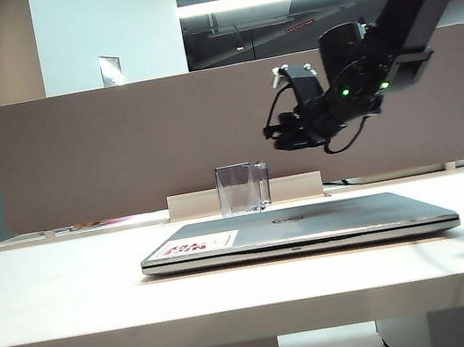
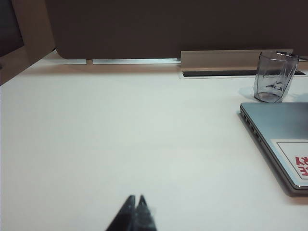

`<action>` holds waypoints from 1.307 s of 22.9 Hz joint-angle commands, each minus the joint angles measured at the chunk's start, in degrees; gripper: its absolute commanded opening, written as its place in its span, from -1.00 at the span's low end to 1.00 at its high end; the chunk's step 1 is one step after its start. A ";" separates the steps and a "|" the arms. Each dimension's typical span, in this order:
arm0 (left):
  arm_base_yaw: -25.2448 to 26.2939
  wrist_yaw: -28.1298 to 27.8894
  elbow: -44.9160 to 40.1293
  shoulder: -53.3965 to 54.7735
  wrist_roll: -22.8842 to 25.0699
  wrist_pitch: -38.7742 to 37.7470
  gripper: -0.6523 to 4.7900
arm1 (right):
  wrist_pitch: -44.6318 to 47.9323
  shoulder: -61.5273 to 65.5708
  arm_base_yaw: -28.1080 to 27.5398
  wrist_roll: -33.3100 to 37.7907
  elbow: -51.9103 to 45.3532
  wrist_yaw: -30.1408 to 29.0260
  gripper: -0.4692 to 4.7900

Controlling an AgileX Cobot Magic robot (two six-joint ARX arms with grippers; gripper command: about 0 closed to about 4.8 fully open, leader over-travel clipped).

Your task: Pick up the water cup and place it on the right side of the laptop.

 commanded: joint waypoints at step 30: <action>-0.07 0.13 0.17 0.07 -0.02 0.35 -0.78 | -2.25 17.42 1.84 2.36 19.96 3.63 -0.26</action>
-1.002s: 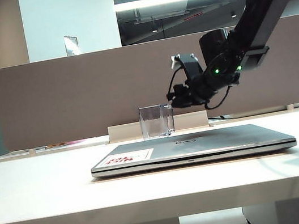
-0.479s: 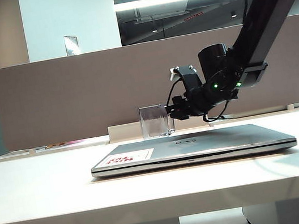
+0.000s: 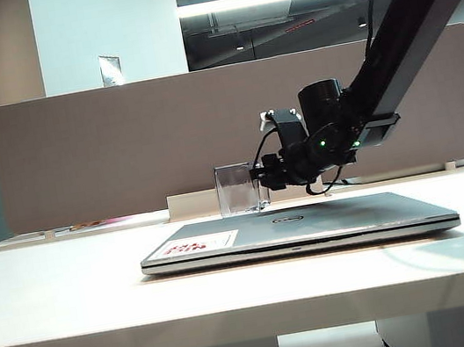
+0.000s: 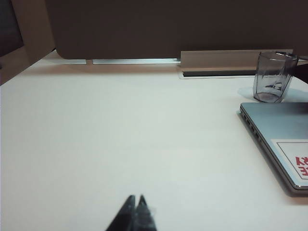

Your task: Pick up the water cup and place it on the right side of the laptop.

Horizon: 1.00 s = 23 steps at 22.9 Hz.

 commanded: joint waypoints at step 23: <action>-0.07 0.15 0.17 0.04 -0.04 0.37 -0.77 | 10.49 2.78 0.76 0.22 0.20 1.31 -0.62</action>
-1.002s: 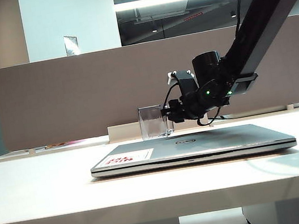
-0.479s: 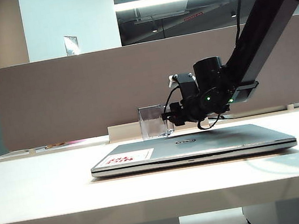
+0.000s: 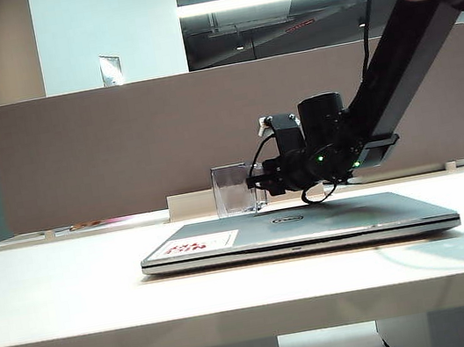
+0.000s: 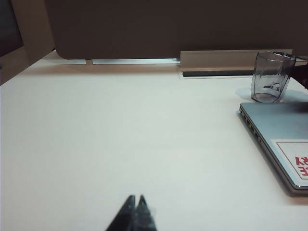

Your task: Pick up the water cup and place it on the right side of the laptop.

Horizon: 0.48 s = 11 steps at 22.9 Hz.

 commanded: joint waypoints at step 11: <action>-0.07 0.15 0.17 0.04 -0.04 0.35 -0.77 | 3.58 -0.22 0.15 0.07 0.31 0.44 -0.70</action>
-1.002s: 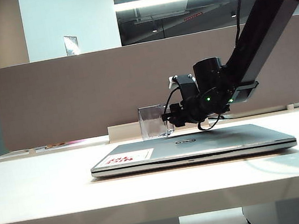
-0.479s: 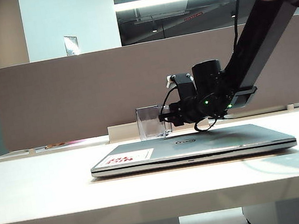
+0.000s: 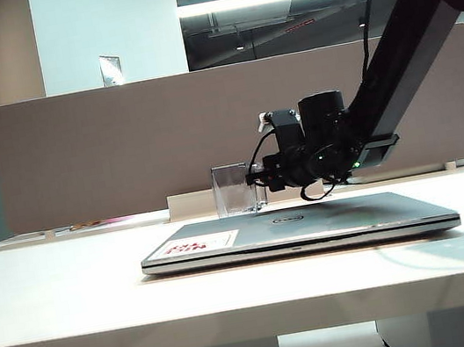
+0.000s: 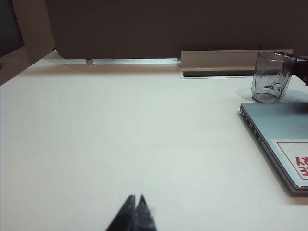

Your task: Pick up the water cup and place it on the right side of the laptop.

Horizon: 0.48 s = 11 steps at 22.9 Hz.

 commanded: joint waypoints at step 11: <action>-0.07 0.13 0.17 0.04 -0.02 0.35 -0.77 | 1.05 -0.28 0.17 0.07 0.33 0.00 -0.83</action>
